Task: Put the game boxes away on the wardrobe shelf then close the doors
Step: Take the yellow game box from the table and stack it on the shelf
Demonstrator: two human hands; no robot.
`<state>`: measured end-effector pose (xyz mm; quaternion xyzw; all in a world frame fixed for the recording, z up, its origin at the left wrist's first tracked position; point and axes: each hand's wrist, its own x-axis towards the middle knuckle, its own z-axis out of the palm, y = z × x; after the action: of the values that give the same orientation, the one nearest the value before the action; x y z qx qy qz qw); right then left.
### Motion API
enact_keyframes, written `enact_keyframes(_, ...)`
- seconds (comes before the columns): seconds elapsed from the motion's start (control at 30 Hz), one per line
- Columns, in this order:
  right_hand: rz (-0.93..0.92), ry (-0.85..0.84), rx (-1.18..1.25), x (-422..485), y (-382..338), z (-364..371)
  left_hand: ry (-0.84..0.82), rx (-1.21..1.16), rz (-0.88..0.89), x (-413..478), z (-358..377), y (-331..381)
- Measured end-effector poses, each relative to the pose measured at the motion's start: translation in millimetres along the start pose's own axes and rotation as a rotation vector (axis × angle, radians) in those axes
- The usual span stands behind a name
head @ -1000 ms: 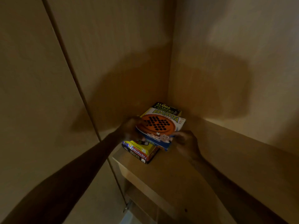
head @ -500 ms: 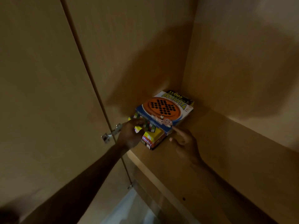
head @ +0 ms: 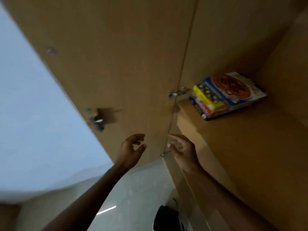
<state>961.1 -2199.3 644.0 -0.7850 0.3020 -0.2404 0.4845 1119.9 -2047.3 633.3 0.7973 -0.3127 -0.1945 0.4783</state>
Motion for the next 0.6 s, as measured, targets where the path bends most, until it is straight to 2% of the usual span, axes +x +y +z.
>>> enact_keyframes(0.2, -0.07, -0.26, 0.051, -82.5, -52.3, 121.3, 0.252, -0.063, -0.174, -150.6, -111.4, -65.8)
enact_keyframes(0.4, -0.181, -0.664, 0.077, -181.5, -117.2, 253.3, 0.586, -0.076, -0.387, -321.2, -210.8, -126.4)
enact_keyframes(0.6, -0.392, -1.093, 0.026, -282.0, -183.5, 387.4, 0.997, -0.055, -0.578, -486.2, -275.5, -160.5)
